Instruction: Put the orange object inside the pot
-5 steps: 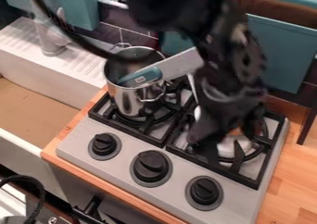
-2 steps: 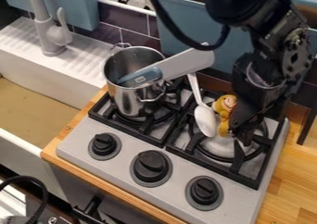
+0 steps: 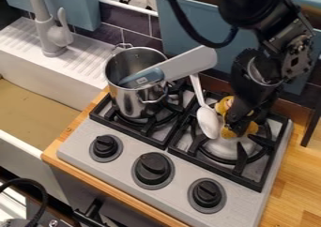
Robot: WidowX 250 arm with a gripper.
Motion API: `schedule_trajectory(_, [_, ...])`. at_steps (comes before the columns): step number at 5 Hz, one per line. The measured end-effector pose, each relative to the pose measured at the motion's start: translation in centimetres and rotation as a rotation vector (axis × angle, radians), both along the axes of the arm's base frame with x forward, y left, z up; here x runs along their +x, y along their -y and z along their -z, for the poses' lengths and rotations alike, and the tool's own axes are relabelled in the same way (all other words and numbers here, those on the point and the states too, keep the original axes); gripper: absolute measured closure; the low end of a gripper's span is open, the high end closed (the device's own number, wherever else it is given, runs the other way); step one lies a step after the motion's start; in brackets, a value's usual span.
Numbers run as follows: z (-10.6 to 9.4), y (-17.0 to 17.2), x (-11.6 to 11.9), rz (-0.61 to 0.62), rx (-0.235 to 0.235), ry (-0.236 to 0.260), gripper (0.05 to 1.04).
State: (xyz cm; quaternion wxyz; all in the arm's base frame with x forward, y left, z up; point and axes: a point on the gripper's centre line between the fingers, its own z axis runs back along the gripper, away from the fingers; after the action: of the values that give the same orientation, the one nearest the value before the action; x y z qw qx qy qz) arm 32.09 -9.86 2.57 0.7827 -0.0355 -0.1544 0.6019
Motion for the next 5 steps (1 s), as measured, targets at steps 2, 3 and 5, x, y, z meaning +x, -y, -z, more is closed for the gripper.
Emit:
schedule_trajectory(2, [0.1,-2.1,1.5,-0.049,0.033,0.008,0.085])
schedule_trajectory(3, [0.4,-2.7,1.4,-0.07,0.044,-0.001,0.085])
schedule_trajectory(5, [1.7,-2.4,1.0,-0.093,0.05,-0.039,0.112])
